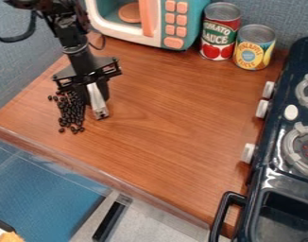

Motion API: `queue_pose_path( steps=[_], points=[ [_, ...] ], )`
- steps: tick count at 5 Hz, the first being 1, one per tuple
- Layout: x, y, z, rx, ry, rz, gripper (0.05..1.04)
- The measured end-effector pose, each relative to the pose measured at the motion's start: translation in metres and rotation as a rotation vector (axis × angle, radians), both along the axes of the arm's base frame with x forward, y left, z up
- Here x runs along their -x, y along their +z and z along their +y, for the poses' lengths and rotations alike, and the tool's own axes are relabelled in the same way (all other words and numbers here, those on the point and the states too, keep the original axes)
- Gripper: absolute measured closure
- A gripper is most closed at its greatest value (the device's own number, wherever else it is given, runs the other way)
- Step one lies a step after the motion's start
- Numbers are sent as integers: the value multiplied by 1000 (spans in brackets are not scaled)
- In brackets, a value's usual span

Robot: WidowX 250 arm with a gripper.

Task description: Sweep into pile

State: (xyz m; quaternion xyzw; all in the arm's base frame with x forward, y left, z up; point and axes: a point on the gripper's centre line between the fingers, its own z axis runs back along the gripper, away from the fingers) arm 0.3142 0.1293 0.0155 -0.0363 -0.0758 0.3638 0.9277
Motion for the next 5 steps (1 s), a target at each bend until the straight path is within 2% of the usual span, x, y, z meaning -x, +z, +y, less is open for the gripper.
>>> queue_pose_path(
  steps=[1,2,3,4,5],
  points=[
    [7,1,2,-2,-6,15,704],
    [0,11,-7,1,-45,-31,704],
    [-20,36,-46,-3,-182,-112,704],
    [-41,50,-79,-1,-261,-150,704],
    [-54,28,-76,13,-215,-86,704]
  ],
)
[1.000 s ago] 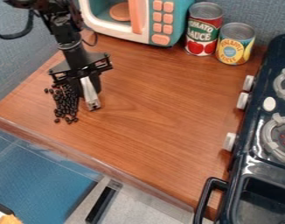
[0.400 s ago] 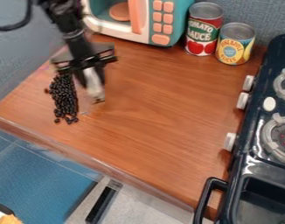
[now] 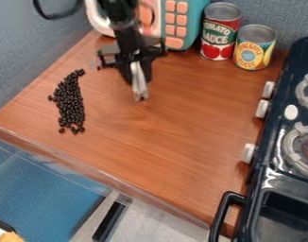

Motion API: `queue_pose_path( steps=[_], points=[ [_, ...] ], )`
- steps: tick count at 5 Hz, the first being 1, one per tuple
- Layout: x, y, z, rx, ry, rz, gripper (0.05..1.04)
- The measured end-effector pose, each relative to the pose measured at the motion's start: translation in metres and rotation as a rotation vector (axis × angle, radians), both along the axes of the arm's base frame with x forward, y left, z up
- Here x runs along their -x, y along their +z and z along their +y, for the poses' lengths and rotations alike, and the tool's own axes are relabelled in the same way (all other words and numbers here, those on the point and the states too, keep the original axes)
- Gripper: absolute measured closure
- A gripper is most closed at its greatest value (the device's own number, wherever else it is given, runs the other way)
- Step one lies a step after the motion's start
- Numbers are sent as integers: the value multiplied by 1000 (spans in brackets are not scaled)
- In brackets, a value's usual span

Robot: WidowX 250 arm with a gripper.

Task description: Sweep into pile

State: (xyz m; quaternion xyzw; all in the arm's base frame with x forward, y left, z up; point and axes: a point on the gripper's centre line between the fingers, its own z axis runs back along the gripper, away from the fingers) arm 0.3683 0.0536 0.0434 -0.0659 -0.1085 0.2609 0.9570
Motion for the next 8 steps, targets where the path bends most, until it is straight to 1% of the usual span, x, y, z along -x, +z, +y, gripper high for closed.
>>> queue_pose_path(
  steps=[1,2,3,4,5,6,8],
  points=[
    [-13,-15,10,2,78,42,704],
    [-19,-23,27,5,168,58,704],
    [-23,-22,34,2,207,56,704],
    [-19,-21,54,-2,287,53,704],
    [-16,-23,63,23,348,41,704],
    [-4,-24,67,31,381,57,704],
    [26,-25,75,39,437,69,704]
  ],
)
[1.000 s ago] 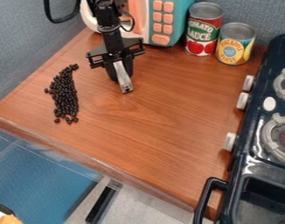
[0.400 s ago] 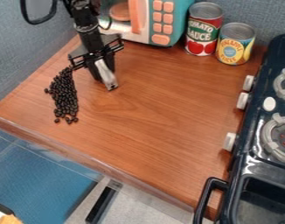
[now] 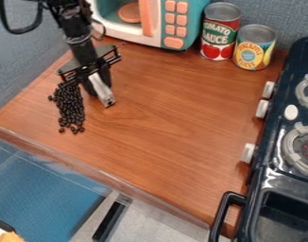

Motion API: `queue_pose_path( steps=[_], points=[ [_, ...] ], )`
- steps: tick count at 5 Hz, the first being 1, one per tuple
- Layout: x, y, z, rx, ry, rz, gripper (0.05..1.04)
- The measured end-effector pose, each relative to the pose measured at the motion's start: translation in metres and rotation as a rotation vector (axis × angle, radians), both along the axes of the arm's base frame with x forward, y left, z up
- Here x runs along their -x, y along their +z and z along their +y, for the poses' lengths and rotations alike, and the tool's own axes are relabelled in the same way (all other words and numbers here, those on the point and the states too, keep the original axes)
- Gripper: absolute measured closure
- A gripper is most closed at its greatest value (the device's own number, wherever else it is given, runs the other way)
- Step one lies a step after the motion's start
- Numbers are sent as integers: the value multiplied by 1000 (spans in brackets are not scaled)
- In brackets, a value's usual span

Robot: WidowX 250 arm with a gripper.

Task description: Sweep into pile

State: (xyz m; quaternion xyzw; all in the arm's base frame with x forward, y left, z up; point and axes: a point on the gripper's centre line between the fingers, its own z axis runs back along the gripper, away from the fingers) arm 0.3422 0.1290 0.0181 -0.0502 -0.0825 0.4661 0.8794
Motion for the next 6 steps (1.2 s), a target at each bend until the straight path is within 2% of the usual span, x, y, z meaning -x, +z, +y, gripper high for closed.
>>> queue_pose_path(
  steps=[2,3,5,6],
  points=[
    [13,2,5,-8,15,-1,704],
    [8,4,0,-10,-22,-20,704],
    [-14,20,-24,13,-108,-80,704],
    [-26,37,-51,-48,-269,-126,704]
  ],
)
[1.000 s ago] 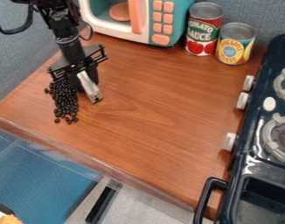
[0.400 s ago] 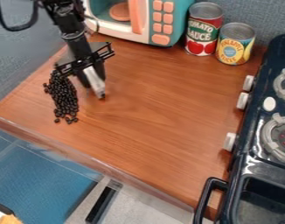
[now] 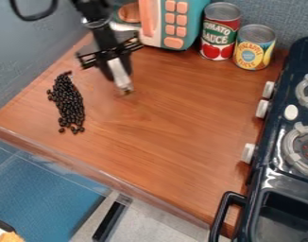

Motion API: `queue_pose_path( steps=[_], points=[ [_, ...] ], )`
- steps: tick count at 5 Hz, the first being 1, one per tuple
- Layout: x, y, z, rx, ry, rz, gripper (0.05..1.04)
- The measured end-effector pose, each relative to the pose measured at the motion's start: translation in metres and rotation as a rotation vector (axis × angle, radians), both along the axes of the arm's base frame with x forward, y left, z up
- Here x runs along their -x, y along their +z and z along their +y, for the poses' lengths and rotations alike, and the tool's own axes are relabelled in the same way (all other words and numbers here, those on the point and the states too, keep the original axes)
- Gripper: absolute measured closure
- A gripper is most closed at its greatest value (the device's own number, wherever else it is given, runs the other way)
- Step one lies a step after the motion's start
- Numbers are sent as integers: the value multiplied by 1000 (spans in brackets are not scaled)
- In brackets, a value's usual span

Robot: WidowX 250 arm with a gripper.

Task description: Sweep into pile

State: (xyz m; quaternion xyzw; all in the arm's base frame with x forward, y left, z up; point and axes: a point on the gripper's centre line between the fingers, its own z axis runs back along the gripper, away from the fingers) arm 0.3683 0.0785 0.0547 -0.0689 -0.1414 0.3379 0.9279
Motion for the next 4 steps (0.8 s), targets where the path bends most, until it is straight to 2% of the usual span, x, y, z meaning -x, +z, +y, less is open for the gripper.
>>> queue_pose_path(
  steps=[1,2,3,4],
  points=[
    [-2,9,-44,-103,-244,-29,704],
    [4,10,-74,-172,-469,-29,704],
    [11,8,-83,-252,-671,23,704],
    [26,-1,-90,-292,-829,89,704]
  ],
)
